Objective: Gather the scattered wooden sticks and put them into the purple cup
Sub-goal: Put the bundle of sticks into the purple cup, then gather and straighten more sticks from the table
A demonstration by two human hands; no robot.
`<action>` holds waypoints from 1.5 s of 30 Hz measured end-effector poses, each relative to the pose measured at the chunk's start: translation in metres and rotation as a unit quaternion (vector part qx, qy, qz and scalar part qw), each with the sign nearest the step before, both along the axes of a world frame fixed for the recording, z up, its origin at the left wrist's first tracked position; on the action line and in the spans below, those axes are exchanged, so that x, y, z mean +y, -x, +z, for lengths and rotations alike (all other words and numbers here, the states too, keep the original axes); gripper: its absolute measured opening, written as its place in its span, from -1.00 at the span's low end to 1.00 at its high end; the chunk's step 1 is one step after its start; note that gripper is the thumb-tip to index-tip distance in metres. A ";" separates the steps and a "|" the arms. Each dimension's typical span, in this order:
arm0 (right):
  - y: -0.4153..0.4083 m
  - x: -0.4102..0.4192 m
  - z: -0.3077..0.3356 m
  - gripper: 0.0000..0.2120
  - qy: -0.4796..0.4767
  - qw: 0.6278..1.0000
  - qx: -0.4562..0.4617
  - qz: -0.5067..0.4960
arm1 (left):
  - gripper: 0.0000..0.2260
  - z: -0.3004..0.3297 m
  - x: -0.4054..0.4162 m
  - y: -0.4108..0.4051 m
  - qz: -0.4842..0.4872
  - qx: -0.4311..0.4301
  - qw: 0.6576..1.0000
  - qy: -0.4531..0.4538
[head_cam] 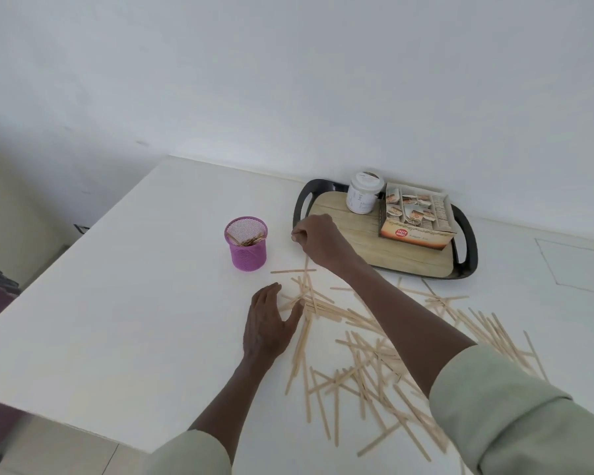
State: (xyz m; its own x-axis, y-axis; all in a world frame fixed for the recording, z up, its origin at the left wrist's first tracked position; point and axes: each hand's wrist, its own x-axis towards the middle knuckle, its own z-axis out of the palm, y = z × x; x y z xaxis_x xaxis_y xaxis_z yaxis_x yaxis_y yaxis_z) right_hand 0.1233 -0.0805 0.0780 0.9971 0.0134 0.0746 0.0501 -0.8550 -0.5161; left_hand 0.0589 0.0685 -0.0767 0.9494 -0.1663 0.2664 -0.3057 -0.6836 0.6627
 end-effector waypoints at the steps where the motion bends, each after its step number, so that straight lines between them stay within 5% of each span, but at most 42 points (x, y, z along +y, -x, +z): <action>1: 0.007 -0.007 -0.003 -0.79 0.002 1.000 0.015 -0.006 | -0.50 0.001 0.000 0.001 -0.002 0.005 1.000 -0.001; 6: 0.035 -0.041 -0.029 -0.85 0.042 0.991 0.125 -0.023 | -0.63 0.005 0.002 0.007 -0.010 0.037 0.999 0.002; 12: 0.063 -0.042 -0.074 -0.39 0.167 0.961 0.222 -0.007 | -0.69 0.008 -0.006 0.020 -0.012 0.026 1.000 -0.005; 16: 0.074 -0.021 -0.098 -0.26 0.179 0.962 0.202 -0.038 | -0.66 0.014 -0.011 0.005 -0.014 0.036 0.999 0.008; 25: 0.094 0.001 -0.110 -0.62 0.132 0.985 0.104 -0.042 | -0.46 0.029 -0.037 -0.068 -0.068 0.112 0.976 -0.175; 30: 0.099 -0.013 -0.105 -0.88 0.070 0.990 0.116 -0.031 | -0.62 0.027 -0.040 -0.078 -0.064 0.070 0.982 -0.165; 32: 0.100 -0.018 -0.104 -0.73 0.063 0.991 0.117 -0.030 | -0.74 0.030 -0.036 -0.081 -0.065 0.064 0.987 -0.132; 42: 0.089 -0.045 -0.101 -0.81 0.071 0.985 0.143 0.072 | -0.81 0.029 0.000 -0.062 -0.082 0.035 0.982 -0.169; 45: 0.087 -0.056 -0.097 -0.61 0.109 0.964 0.190 0.152 | -0.81 0.025 0.012 -0.046 -0.082 0.039 0.984 -0.152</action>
